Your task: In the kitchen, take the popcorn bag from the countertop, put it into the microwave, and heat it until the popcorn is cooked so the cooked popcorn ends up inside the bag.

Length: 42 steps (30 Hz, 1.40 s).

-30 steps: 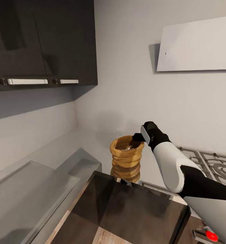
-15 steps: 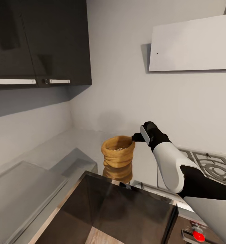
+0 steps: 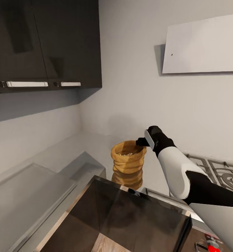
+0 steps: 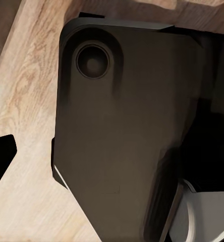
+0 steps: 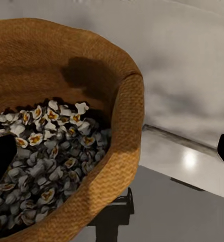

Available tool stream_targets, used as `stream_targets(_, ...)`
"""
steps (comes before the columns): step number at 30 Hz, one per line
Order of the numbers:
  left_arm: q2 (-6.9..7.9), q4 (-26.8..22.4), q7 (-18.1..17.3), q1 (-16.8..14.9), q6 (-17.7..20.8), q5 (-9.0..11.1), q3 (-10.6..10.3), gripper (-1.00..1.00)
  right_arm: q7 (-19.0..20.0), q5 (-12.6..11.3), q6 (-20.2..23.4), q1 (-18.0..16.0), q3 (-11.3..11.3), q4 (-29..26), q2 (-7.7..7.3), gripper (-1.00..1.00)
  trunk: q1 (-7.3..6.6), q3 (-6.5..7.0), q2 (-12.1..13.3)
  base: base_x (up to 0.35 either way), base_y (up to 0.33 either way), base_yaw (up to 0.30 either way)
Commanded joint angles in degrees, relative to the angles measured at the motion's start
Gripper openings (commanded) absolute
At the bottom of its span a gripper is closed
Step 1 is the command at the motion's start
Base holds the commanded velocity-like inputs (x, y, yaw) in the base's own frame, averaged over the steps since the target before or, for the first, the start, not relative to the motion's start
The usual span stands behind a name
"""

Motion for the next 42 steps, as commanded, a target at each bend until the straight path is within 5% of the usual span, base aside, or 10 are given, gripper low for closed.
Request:
stream_targets(1,-0.01,-0.07,-0.23,0.02,-0.04,0.33,0.44,1.0,0.21,0.53,-0.61,-0.05,-0.45,-0.06,0.03,1.0,0.01,-0.06,-0.04,0.0,0.0,0.001)
stream_targets(5,-0.01,-0.07,-0.23,0.02,-0.04,0.33,0.44,1.0,1.24,0.41,-2.95,-0.05,-0.34,0.7,-0.47,1.0,0.01,-0.06,-0.04,0.0,0.0,0.0)
stream_targets(9,-0.01,-0.07,-0.23,0.02,-0.04,0.33,0.45,1.0,6.33,0.49,-5.26,-0.05,0.0,3.06,-3.52,1.0,0.01,-0.06,-0.04,0.0,0.0,0.0)
stream_targets(12,-0.01,-0.07,-0.23,0.02,-0.04,0.33,0.45,1.0,8.19,1.51,-6.1,-0.05,0.14,3.48,-4.37,1.0,0.01,-0.06,-0.04,0.0,0.0,0.0)
stream_targets(19,-0.01,-0.16,-0.23,0.02,-0.04,0.41,0.45,1.0,8.54,4.35,-5.69,0.29,0.41,3.37,-3.49,1.0,0.01,-0.06,-0.04,0.0,0.0,0.0)
stream_targets(35,-0.01,-0.25,-0.24,0.02,-0.21,0.33,0.53,1.0,6.91,3.63,-4.21,-0.66,0.1,2.23,-2.69,1.0,0.01,-0.06,-0.04,-0.048,0.049,0.0)
stream_targets(40,-0.01,-0.25,-0.26,0.02,-0.21,0.33,0.53,1.0,5.62,3.47,-5.05,-0.66,-0.01,2.33,-1.15,1.0,0.01,-0.06,-0.04,-0.014,0.015,0.0)
stream_targets(41,-0.01,-0.25,-0.27,0.02,-0.21,0.33,0.53,1.0,4.26,3.44,-6.21,-0.66,-0.37,2.36,0.1,1.0,0.01,-0.06,-0.04,-0.002,0.002,0.0)
stream_targets(42,-0.01,-0.25,-0.24,0.02,-0.21,0.33,0.53,1.0,1.22,3.38,-8.53,-0.66,-3.19,2.39,0.13,1.0,0.01,-0.06,-0.04,0.0,0.0,0.0)
